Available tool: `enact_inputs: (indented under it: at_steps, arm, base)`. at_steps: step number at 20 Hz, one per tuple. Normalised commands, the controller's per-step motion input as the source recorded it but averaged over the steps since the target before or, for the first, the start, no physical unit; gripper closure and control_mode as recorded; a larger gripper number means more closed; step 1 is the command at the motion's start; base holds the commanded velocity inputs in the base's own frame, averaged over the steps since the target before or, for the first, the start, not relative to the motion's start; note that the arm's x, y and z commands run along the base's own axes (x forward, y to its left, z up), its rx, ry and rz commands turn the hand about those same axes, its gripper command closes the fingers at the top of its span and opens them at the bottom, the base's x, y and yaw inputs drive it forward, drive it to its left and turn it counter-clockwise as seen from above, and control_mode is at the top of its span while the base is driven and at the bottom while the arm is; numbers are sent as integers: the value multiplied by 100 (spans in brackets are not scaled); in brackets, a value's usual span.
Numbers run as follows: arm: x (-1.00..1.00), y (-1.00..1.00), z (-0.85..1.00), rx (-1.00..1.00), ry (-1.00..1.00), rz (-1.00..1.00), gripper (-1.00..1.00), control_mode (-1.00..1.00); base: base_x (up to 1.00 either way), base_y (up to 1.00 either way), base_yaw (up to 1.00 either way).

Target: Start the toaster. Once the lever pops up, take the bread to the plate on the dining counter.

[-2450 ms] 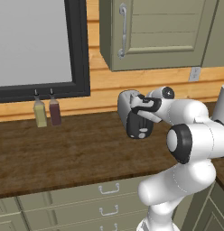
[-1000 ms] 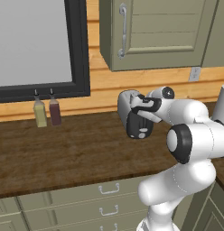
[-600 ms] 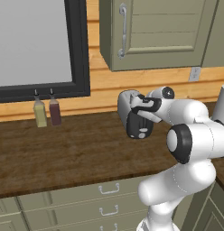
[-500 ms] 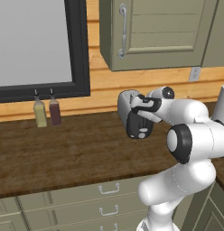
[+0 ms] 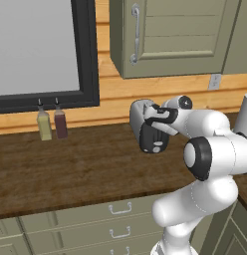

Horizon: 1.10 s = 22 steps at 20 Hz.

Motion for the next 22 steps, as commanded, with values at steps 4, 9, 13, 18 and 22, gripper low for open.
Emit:
enact_inputs:
  at_steps: [4,9,13,18,22]
  arm:
    - [0,0,0,0,0,0,-100,-100]
    - [0,0,0,0,0,0,-100,-100]
    - [0,0,0,0,0,0,-100,-100]
    - [0,0,0,0,0,0,-100,-100]
    - [0,0,0,0,0,0,-100,-100]
  base:
    - [0,0,0]
    - [0,0,0]
    - [0,0,0]
    - [0,0,0]
    - [0,0,0]
